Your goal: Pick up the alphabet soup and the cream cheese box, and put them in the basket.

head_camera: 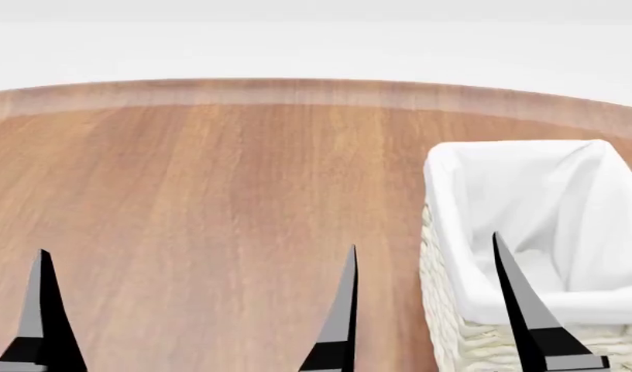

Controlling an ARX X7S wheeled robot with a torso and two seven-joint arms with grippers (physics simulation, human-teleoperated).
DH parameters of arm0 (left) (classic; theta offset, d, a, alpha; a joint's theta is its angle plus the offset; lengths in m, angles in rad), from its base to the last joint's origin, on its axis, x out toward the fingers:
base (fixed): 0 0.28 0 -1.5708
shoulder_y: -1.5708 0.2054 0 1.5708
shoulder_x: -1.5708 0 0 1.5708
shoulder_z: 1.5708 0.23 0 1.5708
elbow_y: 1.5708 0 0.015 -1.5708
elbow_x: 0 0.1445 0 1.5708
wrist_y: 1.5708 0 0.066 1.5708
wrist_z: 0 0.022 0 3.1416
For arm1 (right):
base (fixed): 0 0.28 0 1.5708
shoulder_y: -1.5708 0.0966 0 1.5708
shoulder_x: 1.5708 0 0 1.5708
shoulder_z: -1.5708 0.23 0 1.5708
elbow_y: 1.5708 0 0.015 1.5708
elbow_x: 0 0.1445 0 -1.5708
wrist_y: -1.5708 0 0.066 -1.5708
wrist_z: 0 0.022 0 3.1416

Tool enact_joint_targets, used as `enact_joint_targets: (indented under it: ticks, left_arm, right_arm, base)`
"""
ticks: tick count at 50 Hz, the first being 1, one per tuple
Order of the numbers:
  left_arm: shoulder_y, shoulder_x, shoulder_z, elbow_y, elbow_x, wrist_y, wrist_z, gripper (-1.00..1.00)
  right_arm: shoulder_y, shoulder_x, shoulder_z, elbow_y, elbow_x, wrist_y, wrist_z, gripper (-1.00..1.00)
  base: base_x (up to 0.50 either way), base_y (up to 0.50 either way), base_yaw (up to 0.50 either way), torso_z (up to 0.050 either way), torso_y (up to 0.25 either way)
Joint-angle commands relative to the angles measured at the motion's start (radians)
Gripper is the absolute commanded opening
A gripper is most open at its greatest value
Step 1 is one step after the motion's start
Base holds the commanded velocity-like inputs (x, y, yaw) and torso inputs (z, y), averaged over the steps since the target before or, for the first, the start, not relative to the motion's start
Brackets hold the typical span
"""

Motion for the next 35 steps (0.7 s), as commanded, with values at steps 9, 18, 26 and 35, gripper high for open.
enact_joint_targets:
  ticks: [9,18,26,35]
  left_arm:
    - [-0.002,-0.011,0.015,-0.005,0.014,-0.009,-0.016,1.00]
    - [-0.005,-0.015,0.022,-0.012,0.015,-0.007,-0.022,1.00]
    - [-0.009,-0.020,0.027,-0.018,0.016,-0.004,-0.026,1.00]
    - [-0.012,-0.025,0.033,-0.027,0.016,0.001,-0.030,1.00]
  right_arm:
    - [-0.005,0.011,-0.004,0.008,0.006,-0.017,0.016,1.00]
    - [-0.003,0.015,-0.005,0.016,0.012,-0.022,0.020,1.00]
    - [0.000,0.019,-0.010,0.021,0.015,-0.022,0.024,1.00]
    - [0.002,0.023,-0.013,0.027,0.018,-0.027,0.028,1.00]
  base:
    - [0.00,0.00,0.00,0.000,-0.121]
    - [0.00,0.00,0.00,0.000,-0.122]
    - [0.00,0.00,0.00,0.000,-0.121]
    - [0.00,0.00,0.00,0.000,-0.125]
